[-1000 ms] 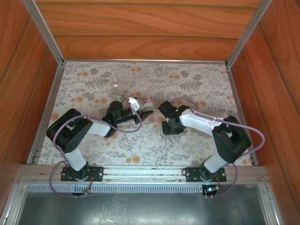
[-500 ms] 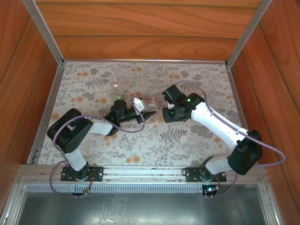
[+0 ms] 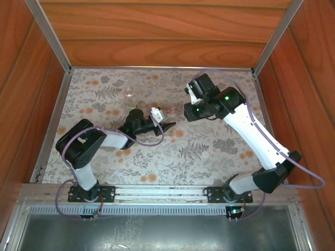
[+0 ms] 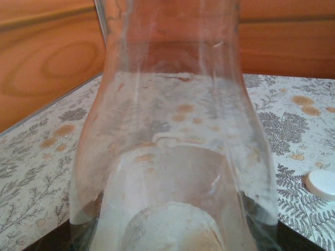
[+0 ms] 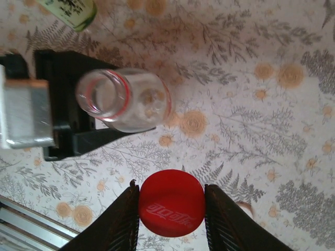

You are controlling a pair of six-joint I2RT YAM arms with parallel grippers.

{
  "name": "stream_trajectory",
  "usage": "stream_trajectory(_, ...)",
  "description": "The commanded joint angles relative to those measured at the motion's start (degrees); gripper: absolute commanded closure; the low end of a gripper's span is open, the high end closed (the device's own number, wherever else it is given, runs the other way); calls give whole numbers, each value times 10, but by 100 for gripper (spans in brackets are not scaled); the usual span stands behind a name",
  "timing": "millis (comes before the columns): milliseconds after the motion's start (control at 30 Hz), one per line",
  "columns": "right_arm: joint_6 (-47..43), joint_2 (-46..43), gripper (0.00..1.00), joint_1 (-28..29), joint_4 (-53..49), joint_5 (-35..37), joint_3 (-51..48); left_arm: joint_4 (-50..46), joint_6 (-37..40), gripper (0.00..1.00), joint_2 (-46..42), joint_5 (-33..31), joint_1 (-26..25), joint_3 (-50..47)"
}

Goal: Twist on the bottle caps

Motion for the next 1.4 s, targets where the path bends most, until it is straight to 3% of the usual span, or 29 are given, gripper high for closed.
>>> stream_trajectory(0,-32,35,62,-3,-39,-22,50,-43,20,48,23,-5,-10,7)
stream_trajectory(400,-60,121,61,-3,-63,-64,149,-67,39,48,40,-11,-20,24)
stream_trajectory(933,-73,157,62,-5,-64,-16,126,-75,42,48,40,-9,-23,25)
stream_trajectory(1367,-71,171,64,-7,-65,-41,136,-77,40,48,39,-12,-23,25)
